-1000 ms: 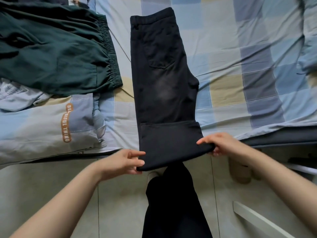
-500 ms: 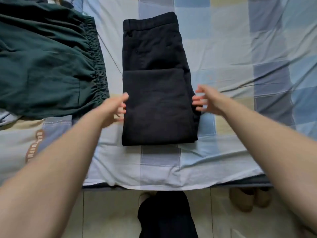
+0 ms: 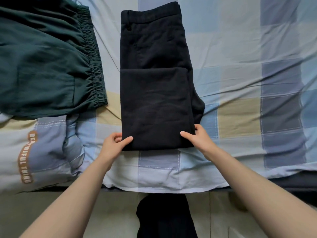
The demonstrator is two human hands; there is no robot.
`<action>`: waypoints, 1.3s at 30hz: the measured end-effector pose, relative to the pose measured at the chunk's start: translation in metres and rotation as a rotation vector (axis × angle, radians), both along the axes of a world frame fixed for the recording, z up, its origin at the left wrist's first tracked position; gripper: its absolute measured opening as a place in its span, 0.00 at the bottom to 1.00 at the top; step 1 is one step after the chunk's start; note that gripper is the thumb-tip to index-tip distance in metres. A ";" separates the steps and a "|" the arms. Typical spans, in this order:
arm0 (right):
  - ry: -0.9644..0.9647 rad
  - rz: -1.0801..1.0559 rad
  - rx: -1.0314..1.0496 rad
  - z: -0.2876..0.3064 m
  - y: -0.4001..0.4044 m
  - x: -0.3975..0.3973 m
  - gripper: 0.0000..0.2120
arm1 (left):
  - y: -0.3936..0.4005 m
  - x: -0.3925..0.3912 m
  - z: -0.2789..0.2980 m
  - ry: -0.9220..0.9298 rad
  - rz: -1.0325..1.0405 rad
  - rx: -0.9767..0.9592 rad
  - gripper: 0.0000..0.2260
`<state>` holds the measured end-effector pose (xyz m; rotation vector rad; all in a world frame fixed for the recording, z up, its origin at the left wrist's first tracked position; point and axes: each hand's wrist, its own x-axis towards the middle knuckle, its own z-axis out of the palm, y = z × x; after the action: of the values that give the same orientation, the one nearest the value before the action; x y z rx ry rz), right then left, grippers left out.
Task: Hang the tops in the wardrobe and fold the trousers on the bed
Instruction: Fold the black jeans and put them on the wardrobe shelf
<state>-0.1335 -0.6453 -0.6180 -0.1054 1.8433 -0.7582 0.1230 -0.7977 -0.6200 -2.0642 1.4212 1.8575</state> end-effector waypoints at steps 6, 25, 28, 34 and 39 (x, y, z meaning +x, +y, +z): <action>-0.109 0.058 -0.095 0.016 0.021 0.001 0.07 | 0.009 0.012 0.012 0.085 -0.138 0.046 0.06; 0.393 0.366 0.217 0.013 0.038 -0.049 0.09 | 0.018 -0.098 0.038 -0.169 -0.765 -0.711 0.24; 0.244 0.471 0.185 0.007 0.019 -0.060 0.15 | 0.006 -0.153 0.029 -0.107 -0.957 -0.610 0.33; 0.043 0.426 0.185 0.005 0.007 -0.064 0.08 | 0.003 -0.184 0.024 -0.204 -1.064 -0.362 0.19; 0.402 0.729 0.246 0.015 0.004 -0.047 0.14 | -0.011 -0.151 0.060 0.061 -1.149 -0.125 0.06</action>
<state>-0.1807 -0.6417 -0.6028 -0.7682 2.0490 0.0076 -0.0281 -0.8088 -0.5602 -0.7771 2.0806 1.2996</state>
